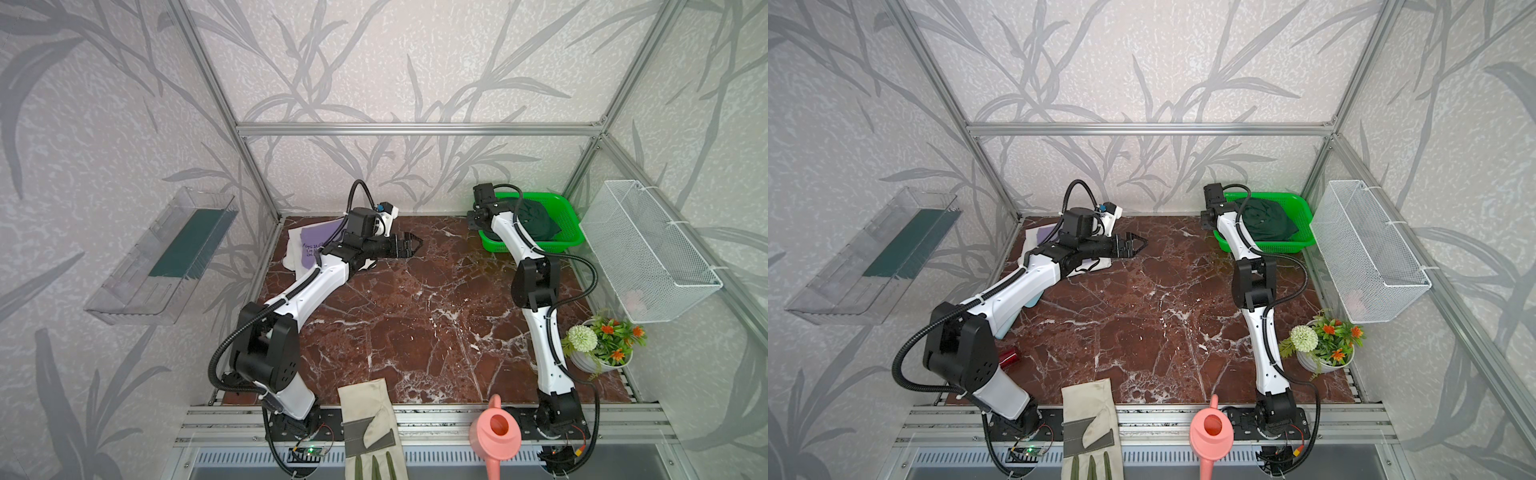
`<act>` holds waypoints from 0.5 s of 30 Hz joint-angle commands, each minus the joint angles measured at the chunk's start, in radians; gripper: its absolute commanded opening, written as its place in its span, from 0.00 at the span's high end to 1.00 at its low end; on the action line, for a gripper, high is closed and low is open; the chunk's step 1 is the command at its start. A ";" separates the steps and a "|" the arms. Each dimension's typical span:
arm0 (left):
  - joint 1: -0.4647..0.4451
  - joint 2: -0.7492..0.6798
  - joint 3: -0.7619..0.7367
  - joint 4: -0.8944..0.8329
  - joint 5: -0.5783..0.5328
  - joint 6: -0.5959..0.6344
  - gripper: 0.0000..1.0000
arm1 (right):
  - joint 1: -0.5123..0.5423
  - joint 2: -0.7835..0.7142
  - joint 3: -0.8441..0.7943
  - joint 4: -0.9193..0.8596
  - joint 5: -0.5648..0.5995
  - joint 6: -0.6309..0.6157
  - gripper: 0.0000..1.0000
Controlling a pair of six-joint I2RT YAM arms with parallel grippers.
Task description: Fold and stack the t-shirts
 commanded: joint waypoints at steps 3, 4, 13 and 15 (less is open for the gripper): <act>-0.009 0.017 0.031 0.005 0.024 0.036 0.01 | -0.023 0.037 0.041 -0.070 -0.026 -0.017 0.76; -0.009 0.017 0.032 0.000 0.022 0.040 0.01 | -0.023 0.032 0.042 -0.068 -0.037 -0.021 0.72; -0.009 0.030 0.096 -0.120 0.013 0.120 0.01 | -0.021 -0.097 0.040 -0.037 -0.113 0.004 0.40; -0.009 0.036 0.112 -0.160 0.030 0.150 0.01 | -0.024 -0.123 0.045 -0.039 -0.071 0.013 0.37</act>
